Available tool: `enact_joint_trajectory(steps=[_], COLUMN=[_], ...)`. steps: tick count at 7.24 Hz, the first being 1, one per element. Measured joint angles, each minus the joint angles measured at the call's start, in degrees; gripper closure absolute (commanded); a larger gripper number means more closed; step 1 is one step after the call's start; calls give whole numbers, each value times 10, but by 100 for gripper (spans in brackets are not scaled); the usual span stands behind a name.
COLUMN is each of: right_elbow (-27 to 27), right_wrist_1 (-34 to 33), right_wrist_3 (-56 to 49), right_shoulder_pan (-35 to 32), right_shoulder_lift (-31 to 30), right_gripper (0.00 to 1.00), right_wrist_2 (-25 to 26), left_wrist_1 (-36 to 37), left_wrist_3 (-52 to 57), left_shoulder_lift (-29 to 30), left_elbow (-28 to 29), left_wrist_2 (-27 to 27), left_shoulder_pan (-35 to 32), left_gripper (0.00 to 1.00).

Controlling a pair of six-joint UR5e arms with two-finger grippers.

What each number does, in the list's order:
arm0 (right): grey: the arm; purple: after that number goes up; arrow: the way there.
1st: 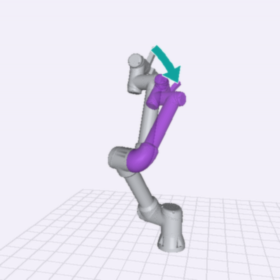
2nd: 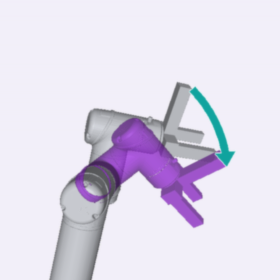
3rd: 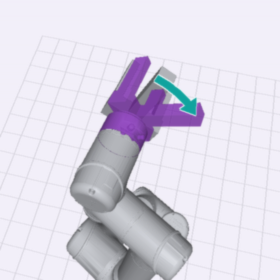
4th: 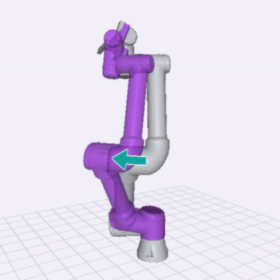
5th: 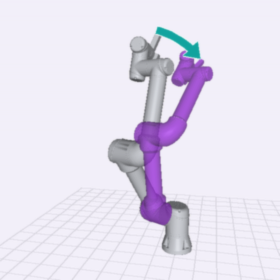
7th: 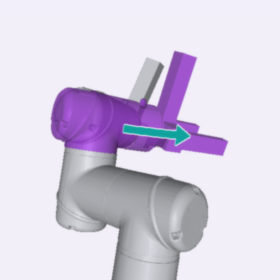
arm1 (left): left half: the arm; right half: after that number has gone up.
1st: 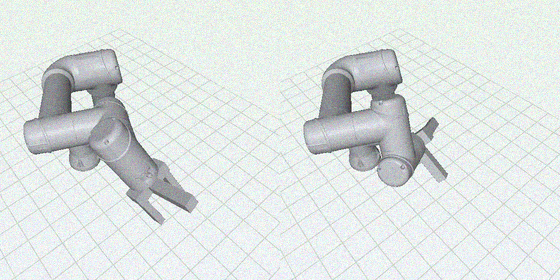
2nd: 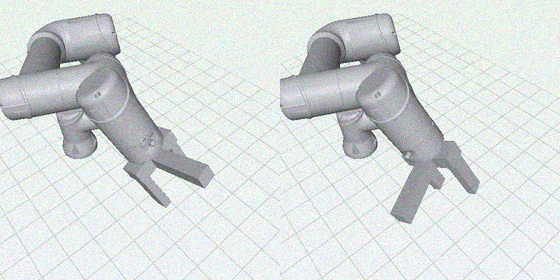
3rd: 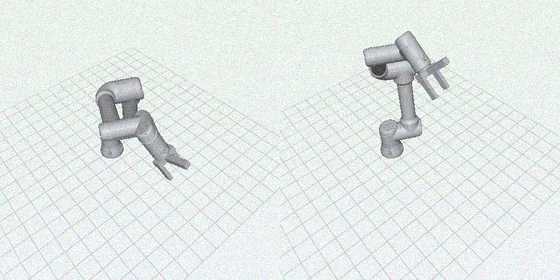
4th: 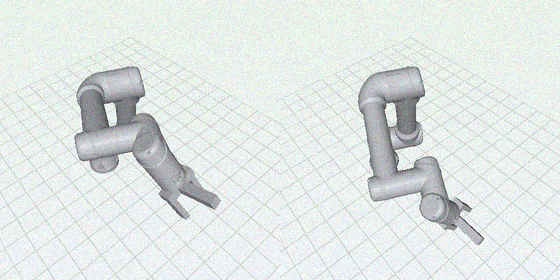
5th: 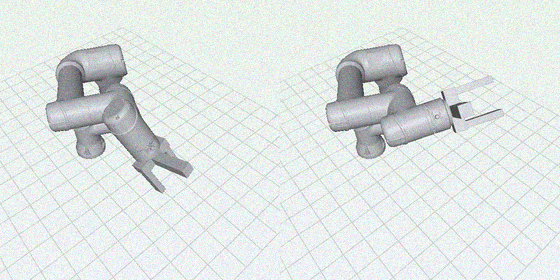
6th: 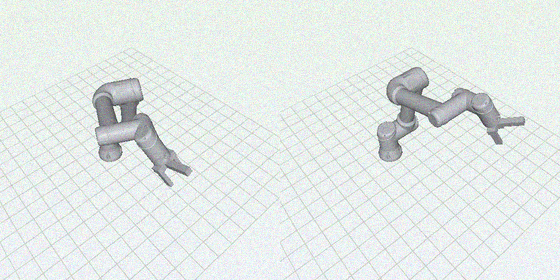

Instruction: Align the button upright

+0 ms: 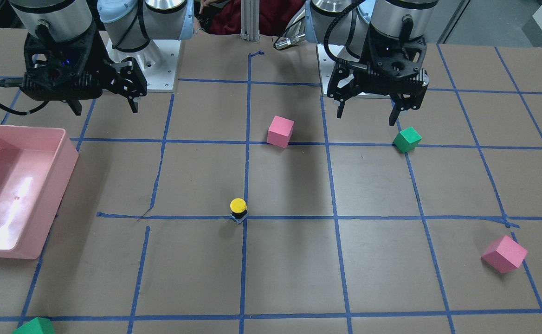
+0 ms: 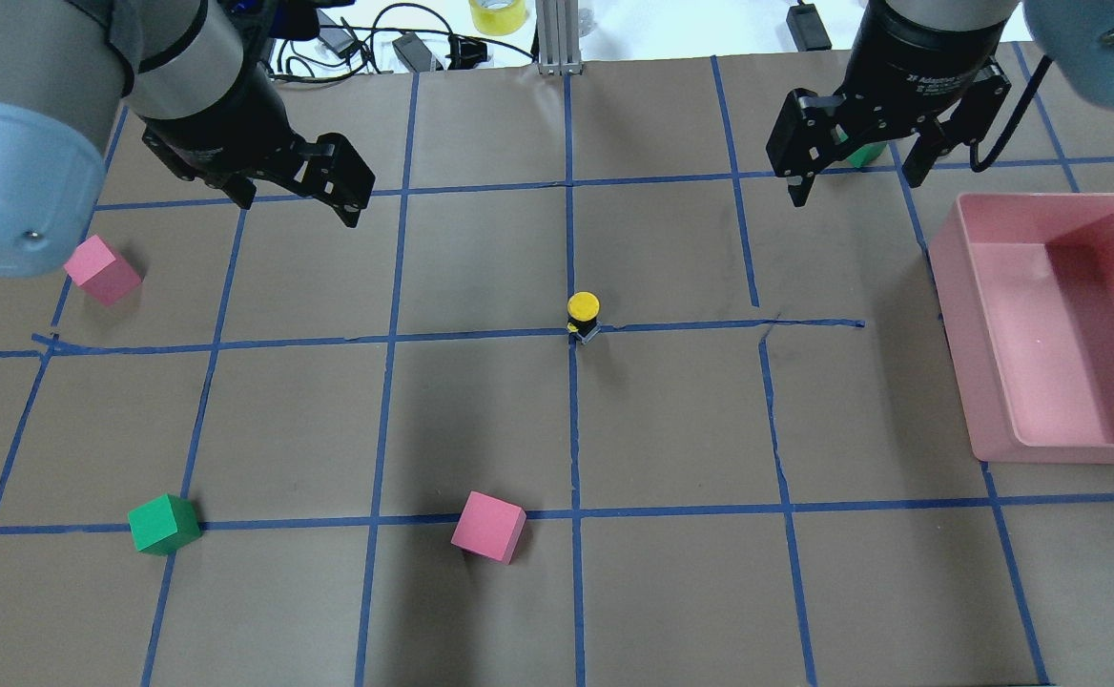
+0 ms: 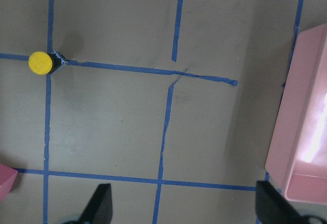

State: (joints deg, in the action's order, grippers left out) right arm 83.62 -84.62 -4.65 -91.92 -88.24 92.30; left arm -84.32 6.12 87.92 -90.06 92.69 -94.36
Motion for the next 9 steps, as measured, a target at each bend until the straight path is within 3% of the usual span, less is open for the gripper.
enact_joint_trajectory(steps=[9], right_elbow=[1], right_wrist_1=[-8], right_wrist_3=[0], right_shoulder_pan=[2], right_shoulder_lift=[0], right_gripper=[0], right_wrist_2=[10], left_wrist_1=[-25], left_wrist_3=[-118], left_shoulder_lift=[-3], left_elbow=[1], left_wrist_2=[-11], left_shoulder_pan=[1], left_gripper=[0])
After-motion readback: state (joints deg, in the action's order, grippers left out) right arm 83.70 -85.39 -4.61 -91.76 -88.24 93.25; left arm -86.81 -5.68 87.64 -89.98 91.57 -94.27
